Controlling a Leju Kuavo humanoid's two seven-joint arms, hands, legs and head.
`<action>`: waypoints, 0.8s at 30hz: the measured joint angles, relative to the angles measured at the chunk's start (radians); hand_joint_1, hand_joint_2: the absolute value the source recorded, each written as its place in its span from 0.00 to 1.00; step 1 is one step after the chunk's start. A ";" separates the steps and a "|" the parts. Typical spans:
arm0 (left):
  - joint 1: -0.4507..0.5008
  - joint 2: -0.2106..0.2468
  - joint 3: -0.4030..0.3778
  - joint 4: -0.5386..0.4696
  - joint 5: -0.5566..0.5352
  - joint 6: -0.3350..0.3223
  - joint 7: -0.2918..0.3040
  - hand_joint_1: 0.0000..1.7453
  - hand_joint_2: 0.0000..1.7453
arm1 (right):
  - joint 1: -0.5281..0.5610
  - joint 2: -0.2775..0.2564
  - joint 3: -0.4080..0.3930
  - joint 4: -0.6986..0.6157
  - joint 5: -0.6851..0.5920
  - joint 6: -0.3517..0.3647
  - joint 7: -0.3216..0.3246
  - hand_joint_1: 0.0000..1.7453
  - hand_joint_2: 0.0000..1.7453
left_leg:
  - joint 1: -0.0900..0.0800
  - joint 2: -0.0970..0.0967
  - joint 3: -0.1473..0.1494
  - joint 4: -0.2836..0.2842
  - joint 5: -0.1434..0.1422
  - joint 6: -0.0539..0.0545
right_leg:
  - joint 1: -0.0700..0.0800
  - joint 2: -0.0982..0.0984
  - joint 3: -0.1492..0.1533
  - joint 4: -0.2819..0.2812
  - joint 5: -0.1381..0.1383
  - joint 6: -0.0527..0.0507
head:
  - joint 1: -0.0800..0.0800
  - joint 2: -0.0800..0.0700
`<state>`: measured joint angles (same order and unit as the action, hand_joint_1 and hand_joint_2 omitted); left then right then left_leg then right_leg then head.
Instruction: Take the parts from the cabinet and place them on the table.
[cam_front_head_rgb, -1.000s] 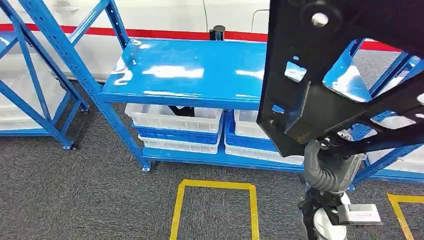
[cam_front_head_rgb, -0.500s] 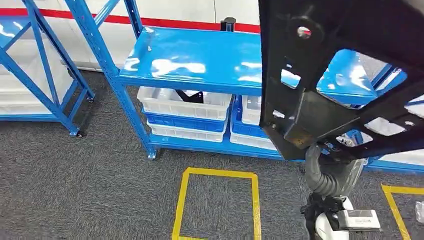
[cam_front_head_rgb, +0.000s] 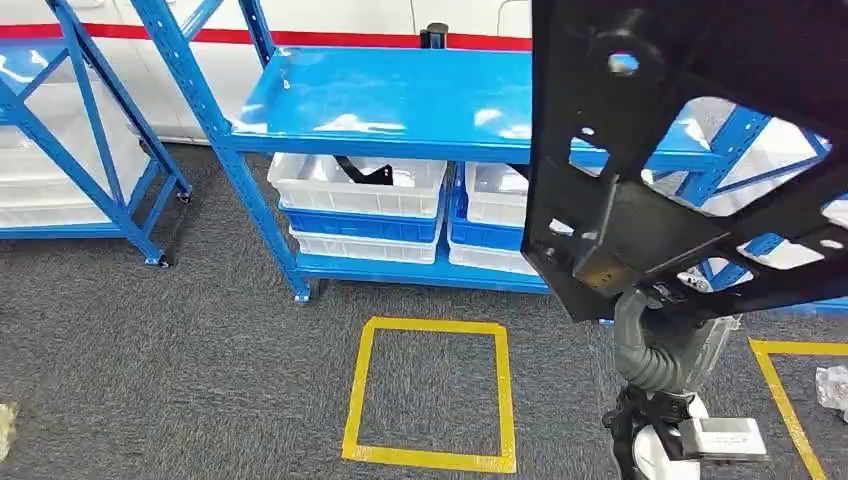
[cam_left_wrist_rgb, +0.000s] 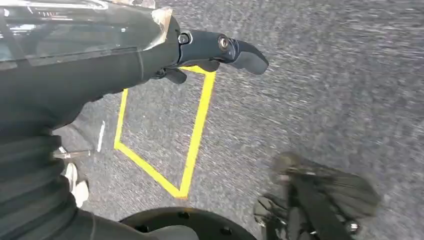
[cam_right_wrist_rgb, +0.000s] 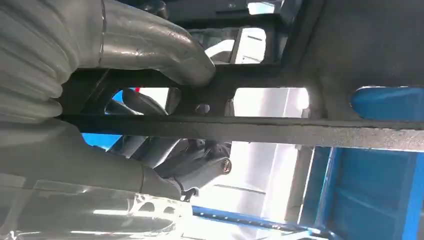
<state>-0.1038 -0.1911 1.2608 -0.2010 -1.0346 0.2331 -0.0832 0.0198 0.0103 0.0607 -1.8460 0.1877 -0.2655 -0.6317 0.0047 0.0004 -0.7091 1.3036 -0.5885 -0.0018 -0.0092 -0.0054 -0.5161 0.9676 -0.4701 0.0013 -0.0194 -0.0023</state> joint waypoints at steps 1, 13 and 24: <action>0.000 0.000 0.000 0.000 -0.001 0.002 0.002 0.00 1.00 | 0.003 0.000 0.000 -0.001 -0.002 -0.003 0.000 1.00 1.00 | 0.000 0.000 0.017 0.005 0.036 0.000 | 0.000 0.001 -0.017 0.003 0.007 0.002 | 0.000 0.000; 0.001 0.015 -0.025 0.000 -0.033 0.027 0.019 0.00 1.00 | 0.015 -0.012 0.000 -0.019 -0.036 -0.001 0.003 1.00 1.00 | -0.005 0.022 0.212 -0.339 0.092 0.068 | 0.001 0.017 -0.185 0.243 -0.059 0.035 | 0.013 0.000; 0.000 0.024 -0.028 0.000 -0.032 0.028 0.022 0.00 1.00 | 0.024 -0.014 0.008 -0.027 -0.039 -0.006 0.006 1.00 1.00 | -0.019 0.120 0.192 -0.321 0.107 0.039 | 0.004 -0.034 -0.012 0.013 0.000 0.036 | 0.012 0.000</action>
<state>-0.1042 -0.1667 1.2326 -0.2007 -1.0670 0.2613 -0.0610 0.0439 -0.0038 0.0683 -1.8734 0.1488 -0.2716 -0.6256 -0.0145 0.1204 -0.5171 0.9829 -0.4817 0.0374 -0.0052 -0.0390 -0.5284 0.9805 -0.4700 0.0371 -0.0077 -0.0023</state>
